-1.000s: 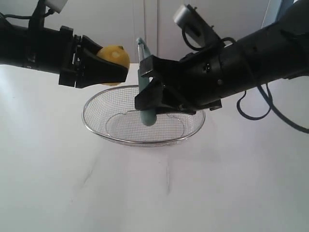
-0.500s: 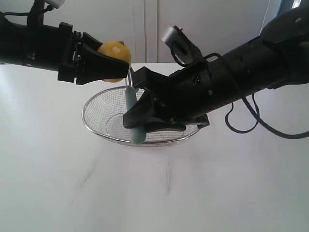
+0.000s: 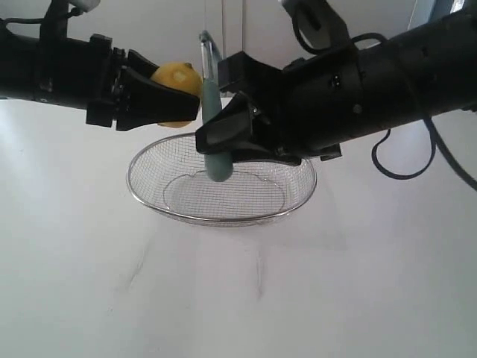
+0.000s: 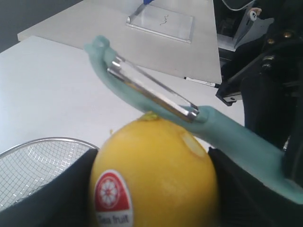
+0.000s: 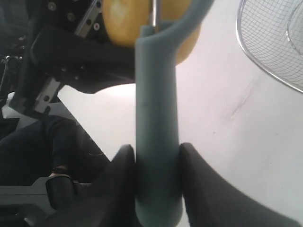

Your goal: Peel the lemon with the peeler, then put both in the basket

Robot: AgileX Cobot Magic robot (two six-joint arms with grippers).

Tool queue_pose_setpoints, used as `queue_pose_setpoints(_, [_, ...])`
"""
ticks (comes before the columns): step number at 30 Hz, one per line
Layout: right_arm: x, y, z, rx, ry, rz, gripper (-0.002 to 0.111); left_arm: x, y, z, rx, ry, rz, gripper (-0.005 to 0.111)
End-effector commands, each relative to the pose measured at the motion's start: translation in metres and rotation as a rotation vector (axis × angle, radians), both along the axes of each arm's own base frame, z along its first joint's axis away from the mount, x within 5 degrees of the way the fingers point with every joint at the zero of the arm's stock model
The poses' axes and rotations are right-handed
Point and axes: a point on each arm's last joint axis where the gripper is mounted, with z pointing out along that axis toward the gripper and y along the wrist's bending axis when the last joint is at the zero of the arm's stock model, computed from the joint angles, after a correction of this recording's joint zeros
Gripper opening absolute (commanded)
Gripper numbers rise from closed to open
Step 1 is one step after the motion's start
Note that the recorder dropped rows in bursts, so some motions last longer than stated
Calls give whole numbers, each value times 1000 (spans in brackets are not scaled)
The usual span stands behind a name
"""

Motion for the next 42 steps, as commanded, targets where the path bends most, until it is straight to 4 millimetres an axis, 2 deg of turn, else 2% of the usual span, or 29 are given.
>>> queue_pose_setpoints(1, [3,-3,-5,-47,-12,-18,0,-3,-1,6,-38,4,-10,0])
queue_pose_setpoints(6, [10,-2,-19,-112,36,-40,0,-3,-1,6,-38,4,-10,0])
queue_pose_setpoints(15, [15,6,-40,-122,152,6,0,4,-1,5,-30,-5,60,0])
queue_pose_setpoints(23, [13,10,-36,-67,163,36,0,11,1,3,-4,-21,141,0])
queue_pose_setpoints(33, [13,12,-31,-7,152,46,0,12,2,3,0,-22,150,0])
queue_pose_setpoints(42, [9,6,-11,27,53,-21,0,12,2,3,1,-23,149,0])
